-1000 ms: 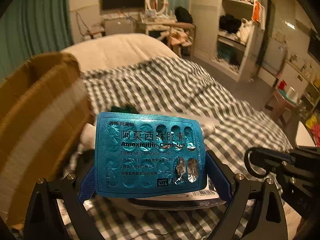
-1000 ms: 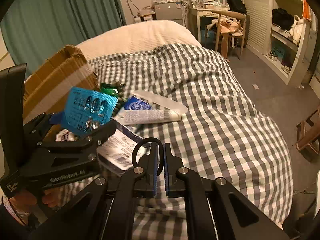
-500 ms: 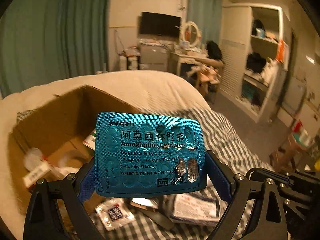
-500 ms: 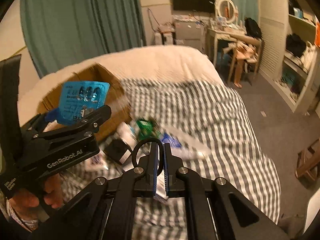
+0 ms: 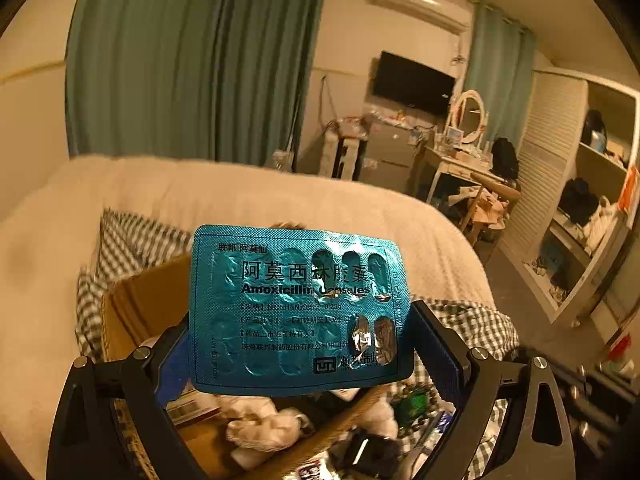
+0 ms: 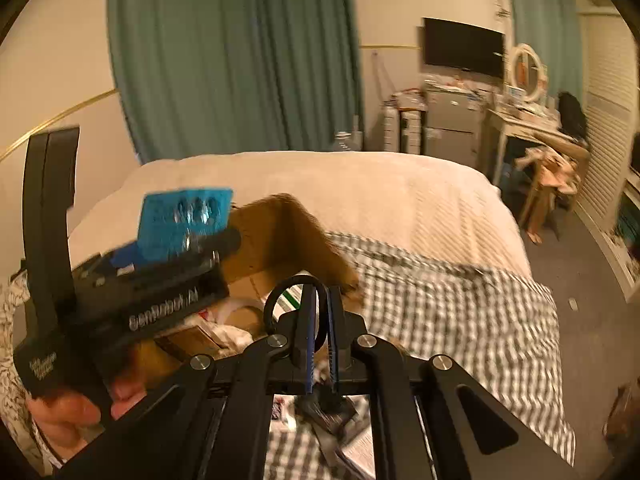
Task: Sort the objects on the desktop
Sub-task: 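Carry both items into the cardboard box and open both grippers, then move both grippers back over the pile of items, then grasp the white tissue pack with the left gripper while the right grasps the white comb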
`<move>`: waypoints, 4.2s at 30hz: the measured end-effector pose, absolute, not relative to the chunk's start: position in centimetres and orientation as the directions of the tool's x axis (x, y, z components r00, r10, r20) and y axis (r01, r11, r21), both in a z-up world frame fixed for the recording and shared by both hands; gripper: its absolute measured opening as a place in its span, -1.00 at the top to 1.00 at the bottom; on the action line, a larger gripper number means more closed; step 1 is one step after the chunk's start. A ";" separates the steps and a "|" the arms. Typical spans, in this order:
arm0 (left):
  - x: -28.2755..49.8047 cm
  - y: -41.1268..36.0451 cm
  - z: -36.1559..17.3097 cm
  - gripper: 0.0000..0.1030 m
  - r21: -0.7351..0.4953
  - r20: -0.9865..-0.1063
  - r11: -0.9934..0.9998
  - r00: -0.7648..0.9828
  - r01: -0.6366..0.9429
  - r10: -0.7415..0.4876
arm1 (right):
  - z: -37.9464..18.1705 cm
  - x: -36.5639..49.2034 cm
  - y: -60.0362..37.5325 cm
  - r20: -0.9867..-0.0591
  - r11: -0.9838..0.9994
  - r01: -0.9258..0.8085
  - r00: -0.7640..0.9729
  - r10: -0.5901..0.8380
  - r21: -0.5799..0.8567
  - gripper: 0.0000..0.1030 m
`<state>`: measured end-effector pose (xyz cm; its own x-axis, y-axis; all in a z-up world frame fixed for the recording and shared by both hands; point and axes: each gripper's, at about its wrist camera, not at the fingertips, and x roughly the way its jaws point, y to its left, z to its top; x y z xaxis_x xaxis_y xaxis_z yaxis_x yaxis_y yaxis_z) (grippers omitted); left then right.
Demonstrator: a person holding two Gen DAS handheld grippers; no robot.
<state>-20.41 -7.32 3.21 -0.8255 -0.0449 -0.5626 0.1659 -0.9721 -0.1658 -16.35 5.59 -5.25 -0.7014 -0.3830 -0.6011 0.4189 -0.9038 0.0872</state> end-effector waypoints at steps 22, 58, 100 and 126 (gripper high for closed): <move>-23.3 -14.6 -4.1 -1.00 -0.230 -0.770 -0.883 -0.632 0.408 -0.091 | -9.9 -23.6 2.3 -0.609 -0.892 0.380 -0.655 -0.447 0.246 -0.14; -12.6 9.0 -14.0 -1.00 -0.314 -0.848 -0.943 -0.478 0.109 0.227 | -13.3 -1.2 26.3 -0.684 -1.000 0.019 -0.730 -0.012 -0.004 -0.17; -21.0 9.5 -15.9 0.79 -0.197 -0.830 -0.979 -0.539 0.045 0.142 | -26.8 -24.8 20.2 -0.885 -0.829 0.558 -0.360 -0.294 0.049 0.32; -20.6 8.5 -16.2 0.79 -0.277 -0.841 -0.957 -0.502 0.083 0.200 | -26.0 -24.0 18.1 -0.932 -0.775 0.618 -0.345 -0.114 -0.134 0.43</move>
